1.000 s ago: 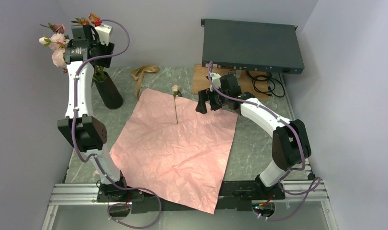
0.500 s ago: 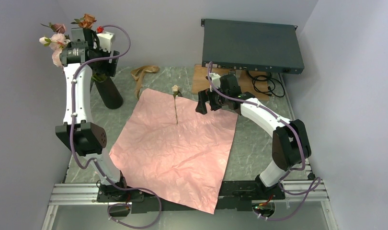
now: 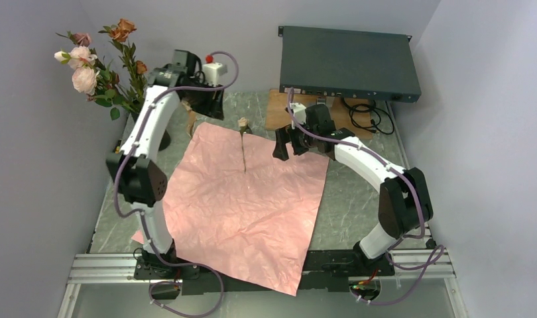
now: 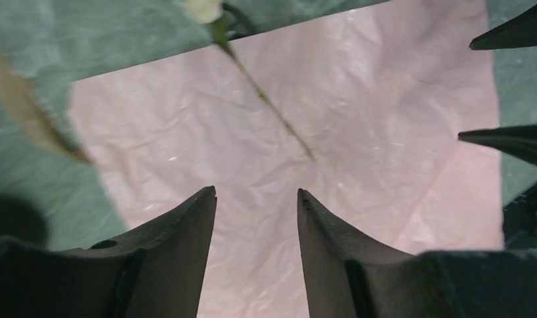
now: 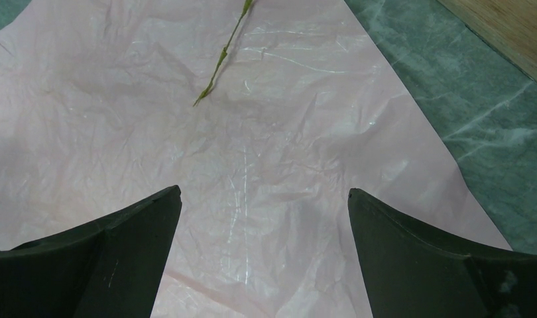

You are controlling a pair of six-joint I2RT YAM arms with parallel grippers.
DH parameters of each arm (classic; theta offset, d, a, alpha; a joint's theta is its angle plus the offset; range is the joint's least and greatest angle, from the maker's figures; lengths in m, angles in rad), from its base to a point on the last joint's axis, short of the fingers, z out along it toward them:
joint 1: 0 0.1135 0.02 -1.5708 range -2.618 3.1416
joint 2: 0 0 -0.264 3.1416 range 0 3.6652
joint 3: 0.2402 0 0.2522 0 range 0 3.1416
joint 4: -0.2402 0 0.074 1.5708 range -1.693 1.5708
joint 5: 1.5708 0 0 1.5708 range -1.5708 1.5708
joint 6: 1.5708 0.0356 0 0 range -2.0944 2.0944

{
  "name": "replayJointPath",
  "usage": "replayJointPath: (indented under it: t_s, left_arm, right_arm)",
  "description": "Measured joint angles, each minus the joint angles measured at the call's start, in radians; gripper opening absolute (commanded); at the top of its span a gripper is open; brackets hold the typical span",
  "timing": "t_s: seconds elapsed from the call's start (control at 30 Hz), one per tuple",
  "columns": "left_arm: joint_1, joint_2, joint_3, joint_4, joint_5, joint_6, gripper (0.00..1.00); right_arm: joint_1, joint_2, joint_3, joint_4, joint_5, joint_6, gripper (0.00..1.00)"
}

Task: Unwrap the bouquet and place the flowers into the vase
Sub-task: Insert the fake flower into the vase, then pick up the fake flower from the wrapping paper.

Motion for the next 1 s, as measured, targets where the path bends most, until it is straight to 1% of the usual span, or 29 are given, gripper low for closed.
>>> replayJointPath:
  t_s: [0.13,0.2,0.3,0.37,0.47,0.67,1.0]
  left_arm:
    - [-0.043,0.148,0.032,0.008,0.091,-0.126,0.45]
    - [-0.05,0.208,0.035,0.01,0.116,-0.179,0.43]
    - [-0.053,0.291,0.048,0.014,0.129,-0.247,0.46]
    - [-0.053,0.338,0.073,0.017,0.128,-0.28,0.52]
    - [-0.053,0.381,0.109,0.031,0.128,-0.311,0.49]
    - [-0.061,0.439,0.163,0.064,0.09,-0.364,0.35]
    - [-0.088,0.508,0.169,0.115,-0.028,-0.375,0.28]
  right_arm:
    - [0.0,-0.035,-0.018,-0.01,0.022,-0.018,1.0]
    - [0.0,-0.053,-0.027,-0.014,0.031,-0.021,1.0]
    - [0.0,-0.072,-0.04,-0.018,0.041,-0.02,1.0]
    - [0.0,-0.076,-0.046,-0.019,0.048,-0.019,1.0]
    - [0.0,-0.076,-0.051,-0.027,0.053,-0.019,1.0]
    - [0.0,-0.076,-0.051,-0.037,0.055,-0.023,1.0]
    - [0.0,-0.068,-0.047,-0.044,0.055,-0.026,1.0]
